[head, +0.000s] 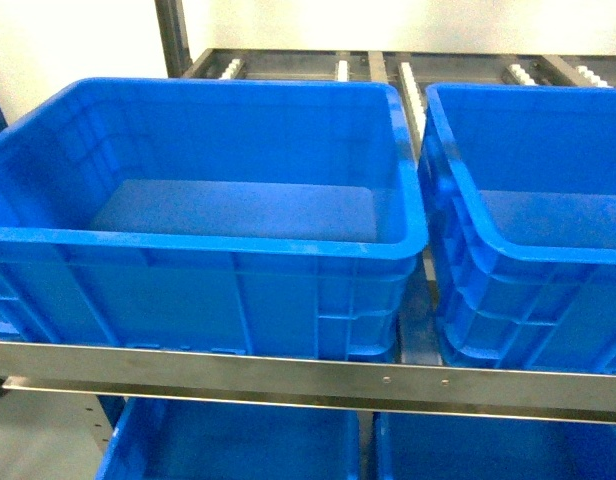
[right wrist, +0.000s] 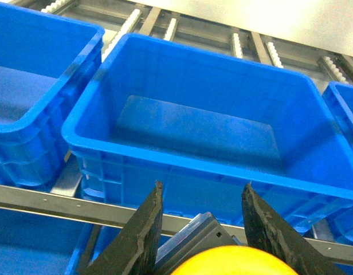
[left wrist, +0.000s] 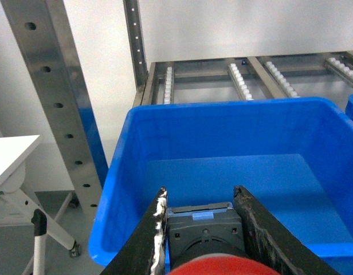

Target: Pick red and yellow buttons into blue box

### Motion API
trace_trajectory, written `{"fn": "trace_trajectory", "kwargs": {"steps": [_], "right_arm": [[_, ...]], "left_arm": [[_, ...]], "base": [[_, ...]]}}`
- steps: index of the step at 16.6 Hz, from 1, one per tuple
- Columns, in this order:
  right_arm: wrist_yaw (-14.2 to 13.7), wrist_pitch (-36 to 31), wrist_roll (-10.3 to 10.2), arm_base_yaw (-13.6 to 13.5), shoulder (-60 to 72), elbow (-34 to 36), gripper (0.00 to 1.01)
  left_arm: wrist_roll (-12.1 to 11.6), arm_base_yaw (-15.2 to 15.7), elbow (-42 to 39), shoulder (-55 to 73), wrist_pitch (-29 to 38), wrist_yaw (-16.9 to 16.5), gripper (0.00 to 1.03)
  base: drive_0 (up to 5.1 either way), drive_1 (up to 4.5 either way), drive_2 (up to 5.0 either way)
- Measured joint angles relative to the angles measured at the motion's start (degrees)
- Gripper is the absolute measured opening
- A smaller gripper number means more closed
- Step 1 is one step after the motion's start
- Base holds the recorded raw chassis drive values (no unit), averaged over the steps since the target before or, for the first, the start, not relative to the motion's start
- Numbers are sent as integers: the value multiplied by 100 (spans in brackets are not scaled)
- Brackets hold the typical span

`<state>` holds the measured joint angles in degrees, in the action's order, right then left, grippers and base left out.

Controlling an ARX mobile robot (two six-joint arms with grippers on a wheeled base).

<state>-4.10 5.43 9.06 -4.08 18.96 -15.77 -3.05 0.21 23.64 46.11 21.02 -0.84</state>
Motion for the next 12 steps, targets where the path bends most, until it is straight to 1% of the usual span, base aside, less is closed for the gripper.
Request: {"fn": "trace_trajectory", "kwargs": {"steps": [9, 12], "right_arm": [[0, 9, 0, 0, 0, 0, 36], [0, 11, 0, 0, 0, 0, 36]], "left_arm": [[-2, 0, 0, 4, -11, -4, 28], [-2, 0, 0, 2, -9, -2, 28]], "base": [[493, -130, -337], [448, -47, -408]]}}
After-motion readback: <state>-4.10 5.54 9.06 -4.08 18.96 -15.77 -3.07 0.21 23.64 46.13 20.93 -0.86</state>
